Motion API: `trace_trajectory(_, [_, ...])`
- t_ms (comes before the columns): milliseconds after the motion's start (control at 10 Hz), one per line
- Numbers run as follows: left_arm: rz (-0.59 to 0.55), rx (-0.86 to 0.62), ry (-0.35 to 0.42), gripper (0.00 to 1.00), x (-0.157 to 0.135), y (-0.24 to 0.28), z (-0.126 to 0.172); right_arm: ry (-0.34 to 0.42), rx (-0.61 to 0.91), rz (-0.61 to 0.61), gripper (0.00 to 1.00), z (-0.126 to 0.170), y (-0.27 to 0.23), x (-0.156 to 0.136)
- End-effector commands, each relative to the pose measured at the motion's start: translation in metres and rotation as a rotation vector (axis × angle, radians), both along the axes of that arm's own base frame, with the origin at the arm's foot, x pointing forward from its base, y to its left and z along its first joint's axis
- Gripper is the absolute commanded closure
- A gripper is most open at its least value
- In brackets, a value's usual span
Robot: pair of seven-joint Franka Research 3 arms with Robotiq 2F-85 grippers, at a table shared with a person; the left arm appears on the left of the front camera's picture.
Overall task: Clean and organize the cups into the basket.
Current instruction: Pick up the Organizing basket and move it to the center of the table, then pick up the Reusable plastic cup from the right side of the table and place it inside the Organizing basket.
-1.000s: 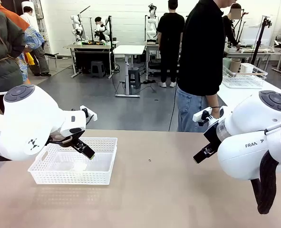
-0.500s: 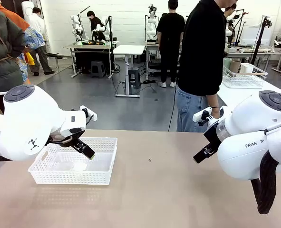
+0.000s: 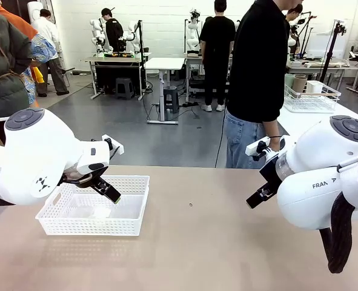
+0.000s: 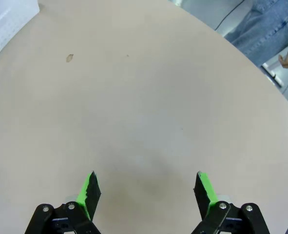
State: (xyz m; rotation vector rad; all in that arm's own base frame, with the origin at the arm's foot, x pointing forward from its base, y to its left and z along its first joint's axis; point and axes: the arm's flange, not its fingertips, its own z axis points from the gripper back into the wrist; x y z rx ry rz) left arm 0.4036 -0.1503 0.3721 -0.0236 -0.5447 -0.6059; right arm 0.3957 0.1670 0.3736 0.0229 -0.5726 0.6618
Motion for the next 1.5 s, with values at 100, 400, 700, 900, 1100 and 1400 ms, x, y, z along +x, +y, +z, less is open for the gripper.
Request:
trace_trajectory(100, [0.000, 0.000, 0.000, 0.00, 0.000, 0.000, 0.000, 0.000, 0.000, 0.000, 0.00, 0.000, 0.000, 0.000])
trace_trajectory(400, [-0.010, 0.024, -0.017, 0.00, -0.043, 0.022, 0.059, 0.070, -0.079, 0.015, 0.00, 0.055, -0.005, -0.102])
trace_trajectory(700, [-0.006, 0.065, 0.013, 0.00, -0.118, 0.081, 0.101, 0.146, -0.129, 0.000, 0.00, 0.075, -0.042, -0.206])
trace_trajectory(900, [0.007, 0.161, 0.026, 0.00, -0.151, 0.094, 0.099, 0.154, -0.127, -0.046, 0.00, 0.066, -0.058, -0.234])
trace_trajectory(1100, [0.011, 0.088, 0.041, 0.00, -0.085, 0.073, 0.154, 0.140, -0.142, 0.003, 0.00, 0.143, -0.001, -0.134])
trace_trajectory(1400, [0.008, 0.163, 0.011, 0.00, -0.093, 0.076, 0.162, 0.146, -0.144, -0.011, 0.00, 0.153, -0.007, -0.150])
